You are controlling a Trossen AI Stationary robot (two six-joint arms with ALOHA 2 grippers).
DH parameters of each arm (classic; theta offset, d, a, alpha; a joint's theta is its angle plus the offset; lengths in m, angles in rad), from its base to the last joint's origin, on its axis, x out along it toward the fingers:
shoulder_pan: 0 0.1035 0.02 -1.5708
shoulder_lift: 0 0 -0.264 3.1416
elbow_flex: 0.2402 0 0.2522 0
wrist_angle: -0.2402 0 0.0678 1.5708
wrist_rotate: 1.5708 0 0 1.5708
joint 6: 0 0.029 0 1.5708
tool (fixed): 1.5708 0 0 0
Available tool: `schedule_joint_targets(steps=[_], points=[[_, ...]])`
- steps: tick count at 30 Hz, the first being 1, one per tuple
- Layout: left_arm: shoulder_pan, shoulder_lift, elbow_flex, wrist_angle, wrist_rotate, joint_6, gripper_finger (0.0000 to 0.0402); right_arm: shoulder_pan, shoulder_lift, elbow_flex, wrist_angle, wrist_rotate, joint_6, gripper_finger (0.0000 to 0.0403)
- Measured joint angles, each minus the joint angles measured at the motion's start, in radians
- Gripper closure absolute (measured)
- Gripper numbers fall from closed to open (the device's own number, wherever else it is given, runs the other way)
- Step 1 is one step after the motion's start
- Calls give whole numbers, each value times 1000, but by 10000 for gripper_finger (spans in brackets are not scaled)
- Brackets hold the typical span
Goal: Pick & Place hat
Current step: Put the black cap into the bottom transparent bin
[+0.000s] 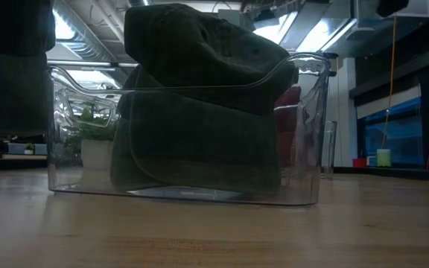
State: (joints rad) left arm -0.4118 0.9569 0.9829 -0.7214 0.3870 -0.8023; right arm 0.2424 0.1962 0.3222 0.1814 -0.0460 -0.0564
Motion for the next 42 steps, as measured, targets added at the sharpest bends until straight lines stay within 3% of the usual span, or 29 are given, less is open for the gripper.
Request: schedule_joint_targets(steps=[10,21,31,42], points=[[0,0,0,0,54,-32,353,0,-195,-165,90,8,-32,189],[0,0,0,9,60,-62,353,0,-195,-315,276,8,-48,189],[0,0,116,-13,103,-159,353,0,-195,-315,209,54,-118,189],[0,2,273,-120,-7,-117,353,0,-195,-316,14,115,-139,189]])
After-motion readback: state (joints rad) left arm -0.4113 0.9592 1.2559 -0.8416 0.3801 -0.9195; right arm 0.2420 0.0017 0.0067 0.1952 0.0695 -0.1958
